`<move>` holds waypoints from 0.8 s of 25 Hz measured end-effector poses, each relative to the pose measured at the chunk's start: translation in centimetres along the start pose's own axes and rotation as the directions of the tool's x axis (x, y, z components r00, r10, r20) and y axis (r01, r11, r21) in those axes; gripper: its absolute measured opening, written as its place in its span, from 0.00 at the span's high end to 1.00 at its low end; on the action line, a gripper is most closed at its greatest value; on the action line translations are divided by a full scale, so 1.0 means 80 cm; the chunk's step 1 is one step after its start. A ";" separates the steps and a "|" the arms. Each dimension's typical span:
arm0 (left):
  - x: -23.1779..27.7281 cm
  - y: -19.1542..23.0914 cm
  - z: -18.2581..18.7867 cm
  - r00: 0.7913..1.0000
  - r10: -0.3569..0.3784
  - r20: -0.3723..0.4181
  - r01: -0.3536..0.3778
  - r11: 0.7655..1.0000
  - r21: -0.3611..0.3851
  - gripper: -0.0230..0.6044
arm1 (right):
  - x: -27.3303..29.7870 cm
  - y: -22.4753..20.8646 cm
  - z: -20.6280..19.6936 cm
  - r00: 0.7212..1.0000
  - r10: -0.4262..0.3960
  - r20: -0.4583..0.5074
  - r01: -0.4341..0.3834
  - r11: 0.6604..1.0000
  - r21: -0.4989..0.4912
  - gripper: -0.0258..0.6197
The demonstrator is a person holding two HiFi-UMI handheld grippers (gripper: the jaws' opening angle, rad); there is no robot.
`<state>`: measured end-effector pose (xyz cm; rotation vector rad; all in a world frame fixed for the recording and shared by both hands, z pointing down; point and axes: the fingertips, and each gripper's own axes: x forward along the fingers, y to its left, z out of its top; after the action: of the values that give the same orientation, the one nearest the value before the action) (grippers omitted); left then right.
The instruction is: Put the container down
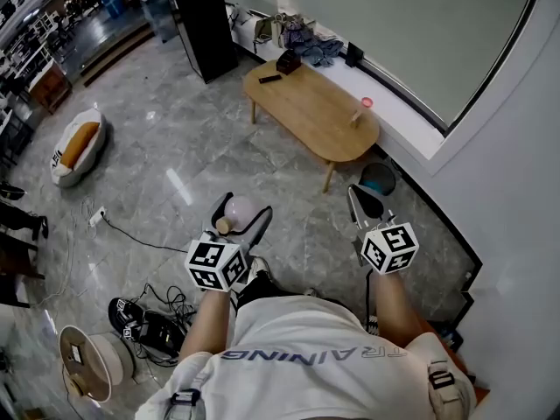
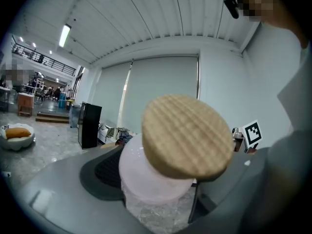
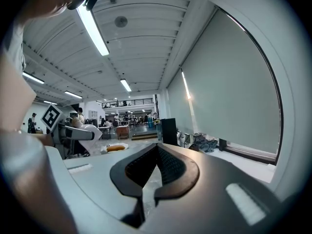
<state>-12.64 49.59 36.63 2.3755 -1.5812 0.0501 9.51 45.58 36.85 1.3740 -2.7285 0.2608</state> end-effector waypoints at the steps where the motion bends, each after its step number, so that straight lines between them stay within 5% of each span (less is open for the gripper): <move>1: 0.001 0.005 0.001 1.000 0.001 0.000 -0.001 1.000 -0.002 0.31 | 0.005 0.001 0.000 1.000 0.001 0.003 -0.001 1.000 0.001 0.94; 20: 0.083 0.190 0.072 0.998 -0.057 0.019 0.057 0.998 -0.001 0.31 | 0.203 0.026 0.050 0.997 -0.071 0.028 0.072 0.997 -0.026 0.93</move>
<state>-24.58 36.74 35.63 2.4250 -1.5202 0.0151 -1.78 33.23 34.97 1.4753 -2.6864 0.2012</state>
